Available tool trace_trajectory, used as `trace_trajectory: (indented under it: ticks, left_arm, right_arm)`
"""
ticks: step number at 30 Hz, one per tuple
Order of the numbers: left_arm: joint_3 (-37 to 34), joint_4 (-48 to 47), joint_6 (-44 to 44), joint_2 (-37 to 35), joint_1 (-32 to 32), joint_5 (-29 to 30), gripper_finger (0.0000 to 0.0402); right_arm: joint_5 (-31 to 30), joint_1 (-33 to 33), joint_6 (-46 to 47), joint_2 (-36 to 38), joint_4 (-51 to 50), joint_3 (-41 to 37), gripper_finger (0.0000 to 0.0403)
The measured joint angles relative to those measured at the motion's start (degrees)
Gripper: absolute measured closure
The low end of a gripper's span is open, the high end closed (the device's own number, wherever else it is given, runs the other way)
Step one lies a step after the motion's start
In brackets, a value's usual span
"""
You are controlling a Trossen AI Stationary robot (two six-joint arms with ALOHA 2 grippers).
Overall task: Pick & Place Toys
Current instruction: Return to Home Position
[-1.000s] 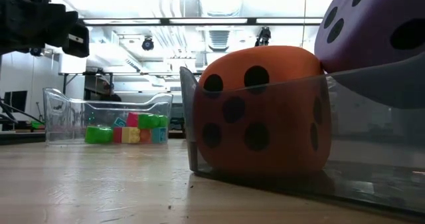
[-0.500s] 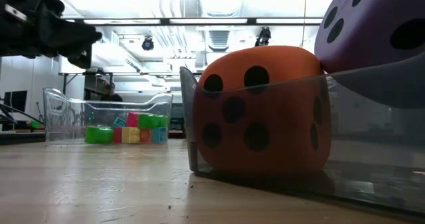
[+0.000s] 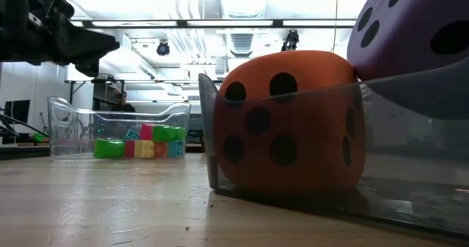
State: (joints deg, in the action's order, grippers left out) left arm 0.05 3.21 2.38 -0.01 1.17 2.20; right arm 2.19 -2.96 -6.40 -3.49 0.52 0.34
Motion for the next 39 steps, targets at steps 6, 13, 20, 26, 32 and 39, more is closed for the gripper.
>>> trace_trajectory:
  ticks: [6, 13, 20, 26, 32, 39]
  left_arm:
    - [0.0, -1.99, 0.96, 0.0, 0.0, -0.09, 0.0317]
    - [0.02, -2.04, 3.04, 0.0, 0.0, -0.24, 0.0317]
    - [0.02, -2.06, 2.0, 0.0, 0.0, -0.24, 0.0317]
    - [0.02, -2.08, 2.0, 0.0, 0.0, -0.24, 0.0317]
    - [0.02, -2.08, 2.0, 0.0, 0.0, -0.24, 0.0317]
    - [0.02, -2.1, 2.0, 0.0, 0.0, -0.25, 0.0317]
  right_arm:
    - [-0.01, 0.0, 0.01, -0.53, -0.07, 0.02, 0.0113]
    - [0.01, 0.0, 0.01, -2.02, -0.81, 0.61, 0.0113]
    - [0.01, 0.0, 0.0, -2.51, -0.44, 1.03, 0.0113]
    - [0.01, 0.0, 0.01, -2.54, -0.34, 1.07, 0.0113]
    - [0.01, 0.0, 0.0, -2.54, -0.16, 1.16, 0.0113]
    - [0.01, 0.0, -0.01, -2.54, -0.15, 1.2, 0.0113]
